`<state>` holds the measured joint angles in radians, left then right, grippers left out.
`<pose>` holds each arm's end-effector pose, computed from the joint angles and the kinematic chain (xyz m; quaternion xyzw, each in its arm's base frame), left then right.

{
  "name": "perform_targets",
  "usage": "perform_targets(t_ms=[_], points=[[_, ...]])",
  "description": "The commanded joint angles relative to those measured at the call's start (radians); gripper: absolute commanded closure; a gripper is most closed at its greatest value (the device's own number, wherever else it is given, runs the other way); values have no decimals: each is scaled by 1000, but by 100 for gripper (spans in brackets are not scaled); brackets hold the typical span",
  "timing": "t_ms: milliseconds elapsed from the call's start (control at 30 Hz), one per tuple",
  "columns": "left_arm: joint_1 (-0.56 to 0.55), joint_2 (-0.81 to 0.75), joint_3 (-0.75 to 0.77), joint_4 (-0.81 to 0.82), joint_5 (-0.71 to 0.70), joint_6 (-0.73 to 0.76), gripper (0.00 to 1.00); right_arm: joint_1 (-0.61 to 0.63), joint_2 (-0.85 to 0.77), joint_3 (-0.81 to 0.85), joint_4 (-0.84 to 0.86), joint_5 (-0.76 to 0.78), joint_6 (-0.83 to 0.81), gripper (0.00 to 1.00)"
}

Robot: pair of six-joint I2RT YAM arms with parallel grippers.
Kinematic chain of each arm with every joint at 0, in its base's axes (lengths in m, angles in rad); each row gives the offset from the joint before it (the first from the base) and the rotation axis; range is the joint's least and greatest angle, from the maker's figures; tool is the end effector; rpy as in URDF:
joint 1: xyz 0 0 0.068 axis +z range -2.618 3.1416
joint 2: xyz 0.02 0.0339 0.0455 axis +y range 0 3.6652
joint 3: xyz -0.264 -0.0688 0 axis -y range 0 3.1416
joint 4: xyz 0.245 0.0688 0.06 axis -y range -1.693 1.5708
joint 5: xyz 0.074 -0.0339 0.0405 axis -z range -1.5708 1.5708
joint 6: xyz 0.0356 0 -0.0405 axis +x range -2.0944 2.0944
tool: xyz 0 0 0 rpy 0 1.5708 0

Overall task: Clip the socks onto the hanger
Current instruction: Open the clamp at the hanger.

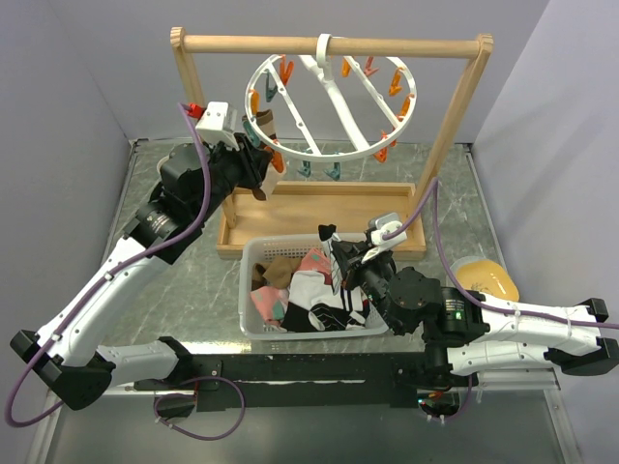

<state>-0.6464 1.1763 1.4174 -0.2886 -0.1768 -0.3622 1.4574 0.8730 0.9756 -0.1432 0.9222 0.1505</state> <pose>0.2042 -0.1462 0.4688 0.0418 0.7222 -0.2762 0.6327 0.0489 0.1790 0.3967 -0.1480 0.7002 0.2240 0.6615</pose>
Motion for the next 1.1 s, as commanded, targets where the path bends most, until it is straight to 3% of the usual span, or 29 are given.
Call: perform_targets(t_ms=[0, 467, 600, 700, 1067], points=[[7, -26, 14, 35, 33, -32, 69, 8, -19, 14, 16, 12, 15, 100], [57, -122, -84, 12, 91, -86, 62, 8, -6, 20, 37, 14, -12, 100], [65, -135, -107, 19, 161, -92, 53, 8, -3, 21, 40, 10, -9, 100], [62, -126, -103, 34, 200, -89, 45, 8, -5, 18, 40, 12, -6, 100], [60, -46, -20, 81, 247, -95, 43, 8, -12, 3, 40, 14, 0, 98]])
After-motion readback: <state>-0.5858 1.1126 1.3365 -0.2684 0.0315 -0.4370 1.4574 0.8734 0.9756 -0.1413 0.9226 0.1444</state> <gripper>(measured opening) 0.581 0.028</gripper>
